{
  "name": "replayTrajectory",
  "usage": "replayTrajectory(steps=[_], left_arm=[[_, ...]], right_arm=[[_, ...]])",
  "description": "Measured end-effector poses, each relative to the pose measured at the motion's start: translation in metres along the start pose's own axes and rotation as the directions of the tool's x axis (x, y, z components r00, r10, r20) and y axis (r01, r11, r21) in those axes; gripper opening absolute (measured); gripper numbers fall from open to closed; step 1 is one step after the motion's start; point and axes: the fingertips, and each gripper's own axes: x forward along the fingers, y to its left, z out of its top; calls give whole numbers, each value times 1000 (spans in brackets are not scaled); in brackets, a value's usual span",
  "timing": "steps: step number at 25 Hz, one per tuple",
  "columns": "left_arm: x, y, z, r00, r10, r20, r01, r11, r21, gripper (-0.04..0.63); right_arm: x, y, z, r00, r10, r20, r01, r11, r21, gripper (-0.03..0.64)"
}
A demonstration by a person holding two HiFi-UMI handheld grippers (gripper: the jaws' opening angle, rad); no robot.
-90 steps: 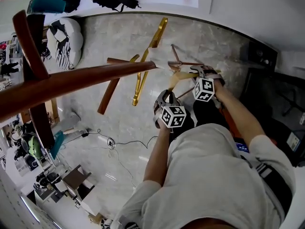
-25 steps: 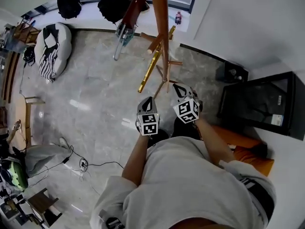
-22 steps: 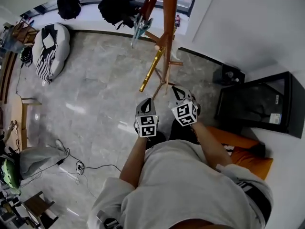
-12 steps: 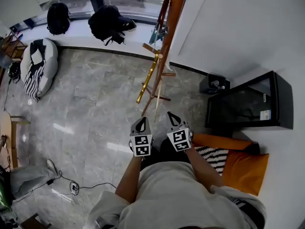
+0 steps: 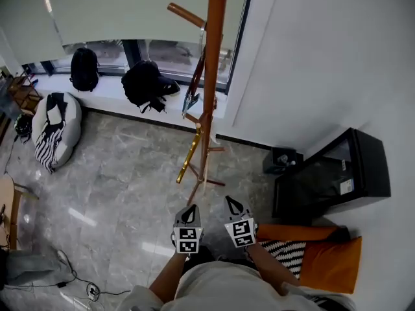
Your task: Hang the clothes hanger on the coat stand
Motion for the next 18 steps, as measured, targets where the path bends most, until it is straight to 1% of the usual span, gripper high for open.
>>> replayTrajectory(steps=[2,3,6,8,14,18], left_arm=[[-6,-15,6,1000,-1,15,1,1000,-30,11],[-6,-24,11,1000,-9,26,10,999,-32,11],[-7,-53,23,998,-41,58,40,999,2,11],[-13,-67,26,996,-44,73,43,999,9,11],[-43,-93,24,996,-9,88,8,1000,9,11],[-74,-116,19,994,22,108,-23,1000,6,11]], right_arm=[[-15,-5,6,1000,-13,23,13,1000,7,5],[-20,-8,9,999,-19,36,18,1000,8,5],[-32,-14,14,997,-24,71,24,1000,7,5],[-42,-13,14,996,-19,91,18,1000,10,5],[-82,-11,18,987,-16,158,10,999,34,5],[-119,-10,22,976,-20,215,10,999,49,5]])
